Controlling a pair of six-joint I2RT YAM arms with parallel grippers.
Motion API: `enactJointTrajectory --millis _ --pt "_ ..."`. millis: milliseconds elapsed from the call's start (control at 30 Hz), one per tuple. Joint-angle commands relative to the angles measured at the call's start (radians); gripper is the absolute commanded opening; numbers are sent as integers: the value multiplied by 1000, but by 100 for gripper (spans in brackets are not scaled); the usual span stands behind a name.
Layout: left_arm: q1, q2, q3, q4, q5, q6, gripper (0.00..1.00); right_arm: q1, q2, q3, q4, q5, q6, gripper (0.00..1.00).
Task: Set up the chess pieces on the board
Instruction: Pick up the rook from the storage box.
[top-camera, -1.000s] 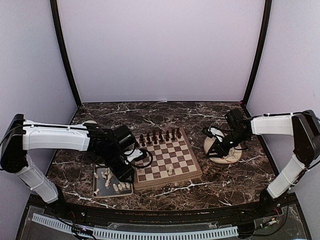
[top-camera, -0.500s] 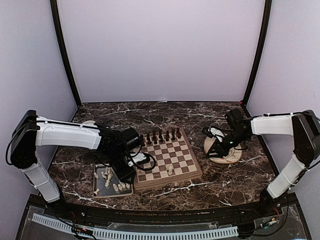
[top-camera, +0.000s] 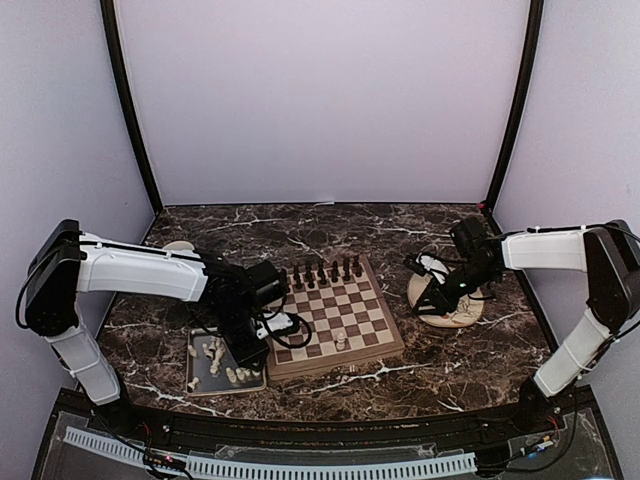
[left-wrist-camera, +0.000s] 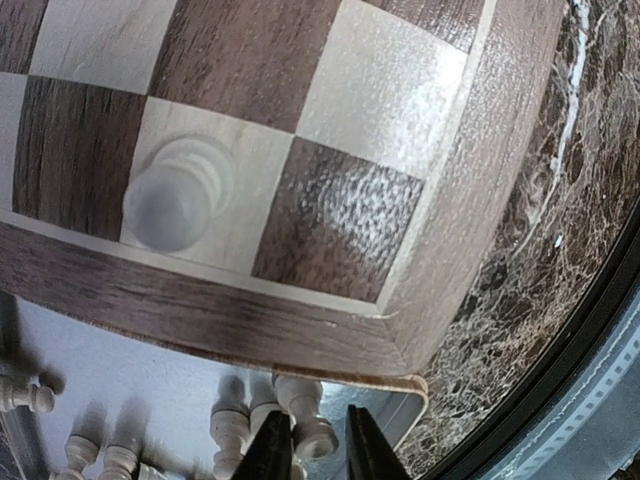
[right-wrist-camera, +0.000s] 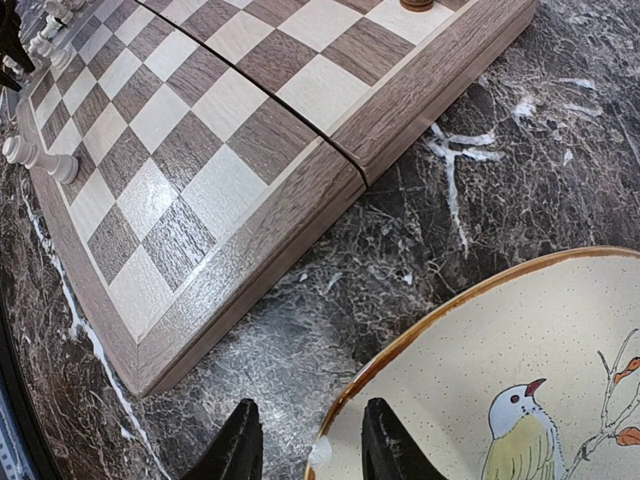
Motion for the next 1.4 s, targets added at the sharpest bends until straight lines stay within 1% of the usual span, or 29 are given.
enactJointTrajectory --millis 0,300,633,833,1100,1367 --pt "-7 -1 2 -34 -10 18 18 -3 9 13 -8 1 -11 35" --pt "-7 -9 3 -40 -3 14 0 -3 9 14 -8 1 -10 35" --pt "-6 -89 14 -32 52 -13 0 -3 8 15 -9 -6 -10 35" --pt "0 -106 6 -15 94 -11 0 -3 8 16 -10 -8 -10 35" --pt "1 -83 32 -42 61 1 0 -3 8 16 -10 -7 -11 35" --pt "-3 -5 76 -82 -16 -7 0 -3 9 15 -13 -4 -13 35"
